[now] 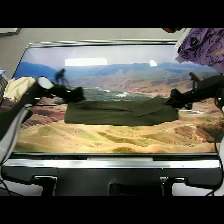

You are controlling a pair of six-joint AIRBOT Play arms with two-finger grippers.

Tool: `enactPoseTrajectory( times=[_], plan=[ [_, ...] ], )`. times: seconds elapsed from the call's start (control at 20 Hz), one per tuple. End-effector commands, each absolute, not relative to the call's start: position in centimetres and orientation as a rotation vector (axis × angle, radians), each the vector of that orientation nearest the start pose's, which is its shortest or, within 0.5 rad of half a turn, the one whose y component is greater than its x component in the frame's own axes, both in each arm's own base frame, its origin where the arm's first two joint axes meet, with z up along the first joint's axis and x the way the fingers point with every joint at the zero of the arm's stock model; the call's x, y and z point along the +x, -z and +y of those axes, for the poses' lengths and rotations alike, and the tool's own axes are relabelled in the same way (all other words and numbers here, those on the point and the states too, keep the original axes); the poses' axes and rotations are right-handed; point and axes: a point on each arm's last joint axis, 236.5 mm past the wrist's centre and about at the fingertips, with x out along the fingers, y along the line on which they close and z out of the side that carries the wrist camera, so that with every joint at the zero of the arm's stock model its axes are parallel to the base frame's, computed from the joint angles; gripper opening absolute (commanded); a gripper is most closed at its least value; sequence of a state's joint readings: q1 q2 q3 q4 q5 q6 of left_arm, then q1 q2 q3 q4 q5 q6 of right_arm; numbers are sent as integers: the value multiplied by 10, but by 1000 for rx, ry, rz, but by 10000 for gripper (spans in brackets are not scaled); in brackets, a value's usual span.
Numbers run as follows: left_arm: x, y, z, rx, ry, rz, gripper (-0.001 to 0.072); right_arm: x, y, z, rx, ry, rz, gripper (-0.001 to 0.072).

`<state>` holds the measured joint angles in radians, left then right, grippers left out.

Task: Fold the clothes and pants, and hang the long-sleeved shirts on hangers.

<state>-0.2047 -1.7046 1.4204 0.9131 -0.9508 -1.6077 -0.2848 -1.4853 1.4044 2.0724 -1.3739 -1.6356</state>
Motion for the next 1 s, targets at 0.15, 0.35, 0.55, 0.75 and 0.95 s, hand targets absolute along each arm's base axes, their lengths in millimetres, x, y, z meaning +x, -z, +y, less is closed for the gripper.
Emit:
enactPoseTrajectory(
  times=[0.15, 0.35, 0.55, 0.75, 0.95],
  plan=[
    [444, 52, -401, -817, 563, 1269, 14, 410, -110, -42, 435, 8, 1199, 27],
    [425, 55, -481, -874, 653, 1299, 14, 410, -132, -43, 413, 11, 1156, 27],
    [416, 62, -538, -947, 684, 1320, 14, 405, -135, -47, 395, 28, 1155, 27],
    [400, 72, -576, -1007, 689, 1371, 14, 402, -139, -47, 394, 31, 1152, 28],
    [385, 81, -591, -1023, 672, 1385, 14, 399, -145, -46, 393, 32, 1140, 28]
  ],
)
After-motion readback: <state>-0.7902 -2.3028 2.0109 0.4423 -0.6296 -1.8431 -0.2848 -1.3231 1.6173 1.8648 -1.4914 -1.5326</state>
